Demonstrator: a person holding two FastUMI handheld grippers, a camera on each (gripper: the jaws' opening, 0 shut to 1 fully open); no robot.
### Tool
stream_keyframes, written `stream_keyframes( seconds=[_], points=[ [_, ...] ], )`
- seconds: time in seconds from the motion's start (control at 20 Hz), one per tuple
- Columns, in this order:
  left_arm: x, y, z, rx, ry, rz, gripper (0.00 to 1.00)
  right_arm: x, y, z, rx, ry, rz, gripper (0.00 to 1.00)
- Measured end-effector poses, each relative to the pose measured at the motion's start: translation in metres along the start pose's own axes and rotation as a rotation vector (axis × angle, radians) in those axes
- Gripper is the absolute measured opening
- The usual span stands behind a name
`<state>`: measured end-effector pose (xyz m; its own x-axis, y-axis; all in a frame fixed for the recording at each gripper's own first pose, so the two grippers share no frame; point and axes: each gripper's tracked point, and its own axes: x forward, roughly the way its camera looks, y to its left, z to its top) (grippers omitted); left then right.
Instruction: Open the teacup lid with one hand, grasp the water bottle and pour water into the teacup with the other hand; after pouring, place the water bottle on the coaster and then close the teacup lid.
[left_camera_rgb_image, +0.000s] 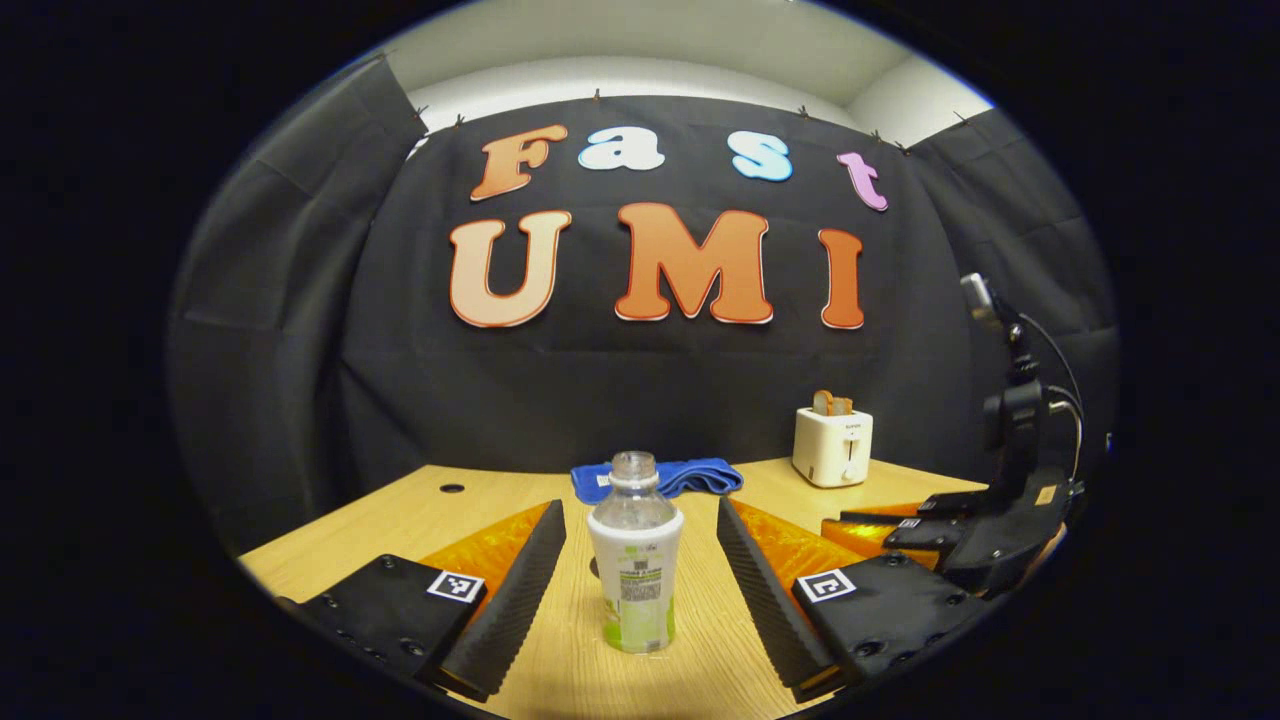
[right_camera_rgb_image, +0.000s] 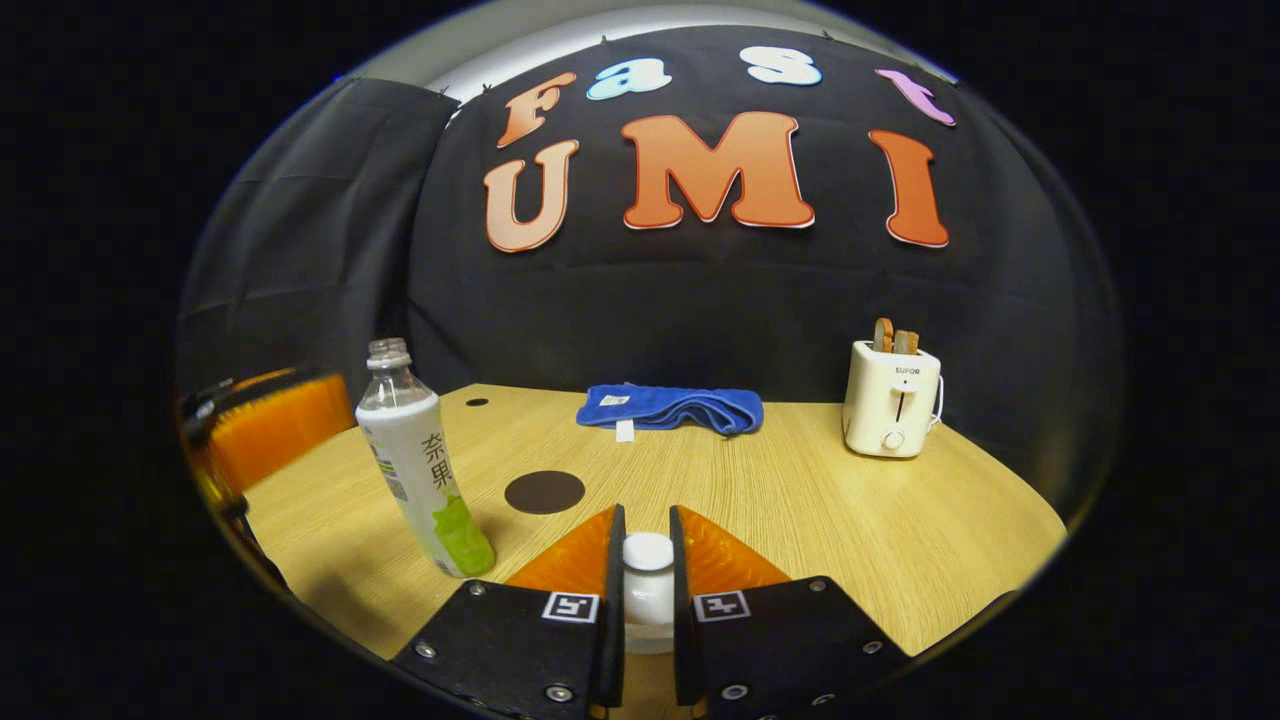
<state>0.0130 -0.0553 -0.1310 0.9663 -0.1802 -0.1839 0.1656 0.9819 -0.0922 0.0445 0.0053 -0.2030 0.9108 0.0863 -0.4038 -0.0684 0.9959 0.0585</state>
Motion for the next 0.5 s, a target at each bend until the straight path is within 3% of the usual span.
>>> stream_keyframes(
  seconds=[0.3, 0.5],
  points=[
    [0.025, 0.009, -0.047, -0.078, 0.066, -0.022, 0.98, -0.016, 0.006, 0.024, -0.002, -0.058, 0.025, 0.2],
    [0.036, 0.015, -0.07, -0.037, 0.111, -0.005, 0.95, -0.021, 0.011, 0.03, 0.001, -0.073, 0.042, 0.2]
  ],
)
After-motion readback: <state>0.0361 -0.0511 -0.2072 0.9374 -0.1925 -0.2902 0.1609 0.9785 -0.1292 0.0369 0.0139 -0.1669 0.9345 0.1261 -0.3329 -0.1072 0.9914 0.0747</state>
